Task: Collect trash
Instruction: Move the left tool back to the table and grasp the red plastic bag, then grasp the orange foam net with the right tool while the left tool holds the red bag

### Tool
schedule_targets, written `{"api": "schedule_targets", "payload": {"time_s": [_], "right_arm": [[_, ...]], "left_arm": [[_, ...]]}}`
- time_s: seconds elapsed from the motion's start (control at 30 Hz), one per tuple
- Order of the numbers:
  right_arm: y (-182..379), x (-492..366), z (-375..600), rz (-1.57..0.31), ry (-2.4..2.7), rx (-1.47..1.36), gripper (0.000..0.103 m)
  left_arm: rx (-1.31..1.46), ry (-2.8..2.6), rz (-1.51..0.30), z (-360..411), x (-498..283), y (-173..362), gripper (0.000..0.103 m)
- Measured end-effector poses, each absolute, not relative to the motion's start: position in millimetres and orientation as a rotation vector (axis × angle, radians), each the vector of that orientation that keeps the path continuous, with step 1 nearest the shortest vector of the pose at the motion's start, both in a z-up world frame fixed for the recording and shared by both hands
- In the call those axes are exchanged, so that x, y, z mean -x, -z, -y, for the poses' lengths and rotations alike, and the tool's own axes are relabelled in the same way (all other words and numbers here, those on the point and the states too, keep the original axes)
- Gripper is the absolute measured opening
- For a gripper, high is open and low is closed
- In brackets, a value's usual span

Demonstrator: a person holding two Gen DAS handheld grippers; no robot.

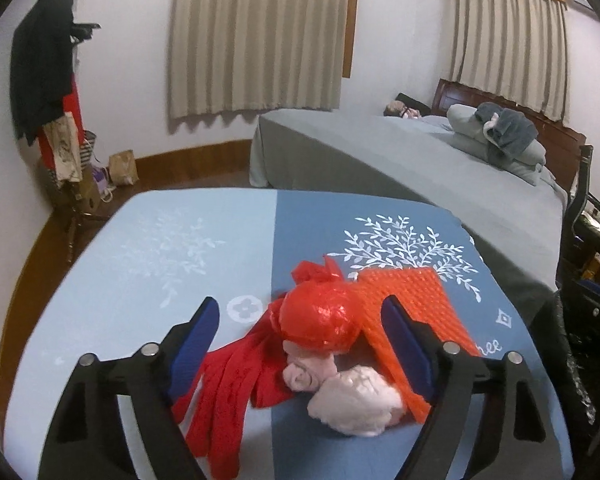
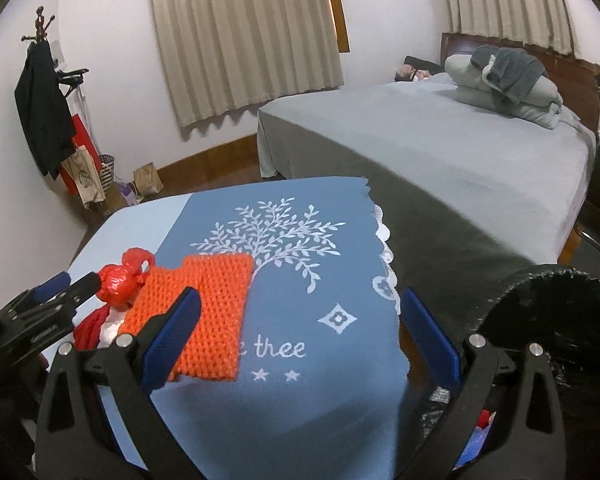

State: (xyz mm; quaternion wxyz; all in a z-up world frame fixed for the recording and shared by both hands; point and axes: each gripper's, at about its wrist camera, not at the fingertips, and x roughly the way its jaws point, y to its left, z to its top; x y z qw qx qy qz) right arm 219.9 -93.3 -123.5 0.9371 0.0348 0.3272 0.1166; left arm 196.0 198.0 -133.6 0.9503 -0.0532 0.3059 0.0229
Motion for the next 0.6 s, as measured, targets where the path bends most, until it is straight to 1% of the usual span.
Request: {"api": "schedule_targets", "payload": {"time_s": [0.2,0.3,0.4,0.43,0.47,0.53,0.57,0.6], "right_arm": [[132.7,-226.3,92.3,-0.687,-0.229,-0.057,0.097],[138.1,-227.9,92.2,-0.700,-0.225,-0.046,0.097],[140.7,-230.0,92.0,-0.707,-0.221,-0.045,0.097],[141.2,-230.6,91.7,-0.709,-0.220,-0.044,0.097],[142.0,-231.3,91.1,-0.710,-0.220,-0.042,0.097],[143.8,-231.5,89.8,-0.715,-0.223,-0.039,0.097],[144.7,-231.4,88.8,-0.718,-0.226,-0.035,0.097],[144.8,-231.1,88.2,-0.720,-0.228,-0.034,0.097]], "left_arm": [[0.117,-0.025,-0.655,-199.1,-217.0,148.4,0.077],[0.127,-0.008,-0.675,-199.3,-222.5,155.1,0.073],[0.134,0.006,-0.689,-196.9,-224.9,159.9,0.067],[0.136,0.009,-0.688,-197.1,-224.4,160.7,0.062],[0.138,0.012,-0.688,-196.4,-224.6,160.5,0.056],[0.139,0.019,-0.688,-194.2,-224.5,160.2,0.048],[0.139,0.023,-0.688,-193.6,-224.6,160.4,0.044],[0.139,0.028,-0.685,-192.7,-224.2,159.7,0.043]]}}
